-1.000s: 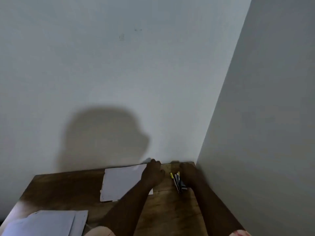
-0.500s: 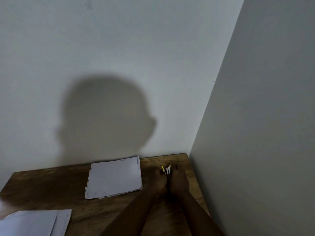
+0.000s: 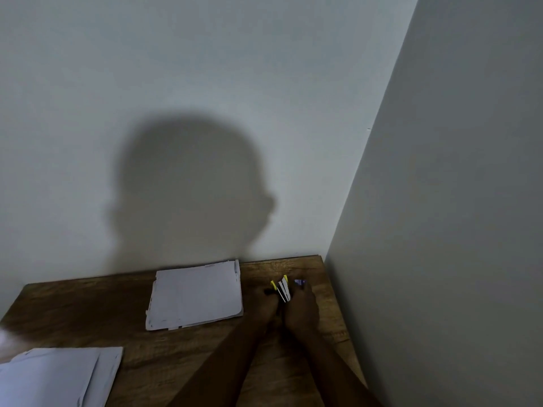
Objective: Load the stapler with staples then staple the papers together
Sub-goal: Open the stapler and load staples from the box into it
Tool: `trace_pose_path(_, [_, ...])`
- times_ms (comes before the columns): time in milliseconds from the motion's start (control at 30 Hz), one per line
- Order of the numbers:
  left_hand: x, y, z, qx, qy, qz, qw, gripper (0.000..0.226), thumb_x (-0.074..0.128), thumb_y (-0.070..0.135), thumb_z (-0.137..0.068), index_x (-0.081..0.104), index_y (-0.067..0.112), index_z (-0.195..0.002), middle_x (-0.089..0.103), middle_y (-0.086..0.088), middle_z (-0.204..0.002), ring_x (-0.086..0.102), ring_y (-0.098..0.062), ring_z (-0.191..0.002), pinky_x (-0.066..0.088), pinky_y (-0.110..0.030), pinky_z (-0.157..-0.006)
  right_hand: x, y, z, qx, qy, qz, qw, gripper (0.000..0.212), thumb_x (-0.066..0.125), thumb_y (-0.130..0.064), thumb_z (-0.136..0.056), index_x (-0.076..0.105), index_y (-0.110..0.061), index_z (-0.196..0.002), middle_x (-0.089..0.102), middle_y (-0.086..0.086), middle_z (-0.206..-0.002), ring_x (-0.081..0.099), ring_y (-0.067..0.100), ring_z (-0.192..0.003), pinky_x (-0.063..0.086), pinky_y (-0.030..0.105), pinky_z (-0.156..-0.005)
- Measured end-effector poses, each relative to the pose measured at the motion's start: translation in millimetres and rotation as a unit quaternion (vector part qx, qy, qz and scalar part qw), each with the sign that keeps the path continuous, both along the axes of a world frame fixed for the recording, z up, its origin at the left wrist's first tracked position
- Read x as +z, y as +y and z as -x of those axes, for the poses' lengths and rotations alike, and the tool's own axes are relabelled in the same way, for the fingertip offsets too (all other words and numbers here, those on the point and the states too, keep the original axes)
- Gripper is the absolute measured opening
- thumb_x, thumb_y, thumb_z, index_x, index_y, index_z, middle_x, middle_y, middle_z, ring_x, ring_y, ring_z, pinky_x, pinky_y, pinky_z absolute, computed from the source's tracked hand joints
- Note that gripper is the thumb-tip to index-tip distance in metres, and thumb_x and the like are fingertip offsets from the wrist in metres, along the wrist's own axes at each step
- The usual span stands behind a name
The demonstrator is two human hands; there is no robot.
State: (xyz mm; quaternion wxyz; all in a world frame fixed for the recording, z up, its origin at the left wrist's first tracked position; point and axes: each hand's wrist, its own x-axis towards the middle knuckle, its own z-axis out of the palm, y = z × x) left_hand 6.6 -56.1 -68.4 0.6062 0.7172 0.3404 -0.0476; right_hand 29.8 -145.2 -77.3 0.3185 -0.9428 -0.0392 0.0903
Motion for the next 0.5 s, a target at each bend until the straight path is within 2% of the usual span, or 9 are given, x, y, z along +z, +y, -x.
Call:
trace_pose_path(100, [-1,1,4,0.022,-0.003,0.045,0.999,0.016,0.055,0.016,-0.093,0.071,0.012,-0.094,0.068,-0.008,-0.081,0.061,-0.016,-0.066,0.047,-0.023,-0.053,3,3,4,0.001,-0.039,-0.005,0.999,0.030,0.051,-0.016,-0.092,0.059,-0.014,-0.121,0.062,0.011,-0.119,0.060,0.027,-0.107,0.050,0.036,-0.090])
trace_pose_path(167, [0,1,7,0.036,-0.002,0.079,0.996,0.014,0.057,0.018,-0.093,0.070,0.013,-0.096,0.068,-0.007,-0.083,0.063,-0.017,-0.072,0.049,-0.027,-0.060,5,5,9,-0.008,-0.043,-0.018,0.999,0.024,0.051,-0.019,-0.094,0.059,-0.014,-0.116,0.066,0.009,-0.109,0.060,0.023,-0.100,0.053,0.035,-0.085])
trace_pose_path(267, [-1,0,17,0.039,-0.024,0.129,0.991,0.017,0.053,0.011,-0.092,0.070,0.014,-0.091,0.071,-0.010,-0.089,0.066,-0.022,-0.080,0.052,-0.032,-0.070,1,4,18,0.004,-0.045,-0.026,0.999,0.038,0.049,-0.020,-0.096,0.049,-0.014,-0.133,0.063,0.011,-0.119,0.057,0.024,-0.107,0.051,0.036,-0.089])
trace_pose_path(367, [-7,3,32,0.038,-0.044,0.166,0.984,0.018,0.054,0.011,-0.093,0.071,0.012,-0.100,0.073,-0.010,-0.097,0.069,-0.022,-0.090,0.055,-0.034,-0.081,-3,-1,30,0.019,-0.052,-0.032,0.998,0.051,0.048,-0.018,-0.097,0.035,-0.013,-0.146,0.058,0.010,-0.127,0.055,0.024,-0.114,0.048,0.035,-0.095])
trace_pose_path(433, [-10,8,42,0.034,-0.060,0.190,0.979,0.015,0.057,0.011,-0.094,0.068,0.010,-0.103,0.072,-0.010,-0.098,0.068,-0.022,-0.090,0.055,-0.032,-0.079,-6,-4,39,0.037,-0.051,-0.061,0.996,0.045,0.050,-0.014,-0.095,0.044,-0.012,-0.139,0.063,0.008,-0.118,0.059,0.022,-0.106,0.048,0.029,-0.086])
trace_pose_path(500, [-10,15,52,0.019,-0.071,0.176,0.982,0.015,0.059,0.012,-0.093,0.068,0.006,-0.105,0.070,-0.012,-0.095,0.066,-0.020,-0.085,0.054,-0.029,-0.075,-6,-3,48,0.046,-0.038,-0.108,0.992,0.030,0.055,-0.012,-0.092,0.056,-0.014,-0.122,0.068,0.004,-0.107,0.064,0.019,-0.097,0.048,0.025,-0.078])
